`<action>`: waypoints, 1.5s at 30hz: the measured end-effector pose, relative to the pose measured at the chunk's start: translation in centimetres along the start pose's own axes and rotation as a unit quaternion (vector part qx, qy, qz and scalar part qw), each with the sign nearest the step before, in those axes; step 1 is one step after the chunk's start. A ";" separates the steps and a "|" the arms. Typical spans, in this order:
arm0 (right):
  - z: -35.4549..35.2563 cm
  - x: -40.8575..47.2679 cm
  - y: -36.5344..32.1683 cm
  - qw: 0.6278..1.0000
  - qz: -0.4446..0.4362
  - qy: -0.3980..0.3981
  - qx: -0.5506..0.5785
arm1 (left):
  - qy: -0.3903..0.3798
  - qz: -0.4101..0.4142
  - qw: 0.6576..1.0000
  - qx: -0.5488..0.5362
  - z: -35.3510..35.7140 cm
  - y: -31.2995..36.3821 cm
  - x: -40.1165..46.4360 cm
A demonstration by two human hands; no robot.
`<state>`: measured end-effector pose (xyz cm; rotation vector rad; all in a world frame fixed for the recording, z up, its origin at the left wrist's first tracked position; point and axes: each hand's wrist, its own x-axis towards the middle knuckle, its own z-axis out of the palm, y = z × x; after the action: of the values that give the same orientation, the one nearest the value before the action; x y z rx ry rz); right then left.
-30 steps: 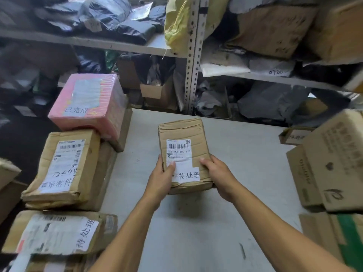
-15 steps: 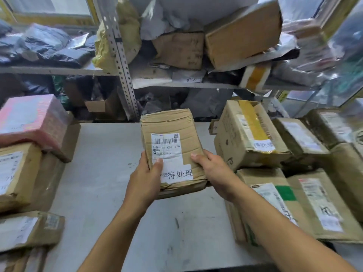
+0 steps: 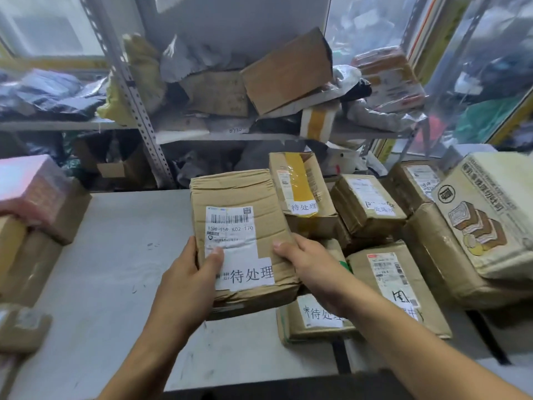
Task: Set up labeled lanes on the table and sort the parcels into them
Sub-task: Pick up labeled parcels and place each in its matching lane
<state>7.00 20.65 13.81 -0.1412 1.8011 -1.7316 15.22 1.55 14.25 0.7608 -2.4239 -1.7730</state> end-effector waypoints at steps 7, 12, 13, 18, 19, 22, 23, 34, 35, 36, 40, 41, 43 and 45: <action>-3.4 -4.0 2.1 0.999 0.023 -0.017 -0.018 | -0.054 -0.031 0.998 0.022 2.6 0.3 -3.2; -5.8 -5.8 3.5 0.999 0.034 -0.002 -0.006 | -0.090 -0.045 0.994 0.032 4.8 -0.3 -4.0; -6.3 -6.1 3.7 0.999 0.037 0.004 -0.011 | -0.098 -0.048 0.993 0.034 5.4 -0.3 -4.1; -8.6 -6.6 4.1 0.998 0.047 0.040 -0.029 | -0.122 -0.039 0.991 0.029 8.1 0.1 -3.7; -9.1 -6.5 4.1 0.997 0.048 0.043 -0.032 | -0.124 -0.039 0.991 0.028 8.6 0.2 -3.5; -10.2 -6.3 4.6 0.997 0.050 0.054 -0.037 | -0.131 -0.041 0.990 0.027 9.9 0.2 -3.0; -10.5 -6.2 4.9 0.996 0.050 0.057 -0.038 | -0.132 -0.041 0.990 0.030 10.2 0.2 -2.8; -12.5 -4.6 6.9 0.994 0.050 0.070 -0.065 | -0.119 -0.044 0.992 0.018 12.3 -0.9 -1.8; -12.6 -4.5 7.2 0.994 0.050 0.070 -0.069 | -0.115 -0.042 0.992 0.019 12.3 -1.1 -1.7; -12.5 -4.5 7.4 0.994 0.050 0.069 -0.073 | -0.113 -0.041 0.993 0.021 12.3 -1.3 -1.6; -12.5 -4.4 8.2 0.993 0.037 0.069 -0.093 | -0.098 -0.041 0.994 0.036 12.4 -1.8 -1.9; -12.5 -4.5 8.3 0.992 0.034 0.068 -0.096 | -0.094 -0.044 0.994 0.032 12.5 -1.9 -2.0; -12.6 -4.5 8.4 0.993 0.031 0.063 -0.090 | -0.091 -0.047 0.995 0.024 12.8 -1.8 -2.1; -12.8 -4.5 8.6 0.995 0.033 0.055 -0.075 | -0.092 -0.045 0.995 0.014 13.1 -1.7 -2.1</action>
<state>7.14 35.00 6.68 -0.0479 1.9938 -1.5849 13.51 13.58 8.75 0.7510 -2.5735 -1.9246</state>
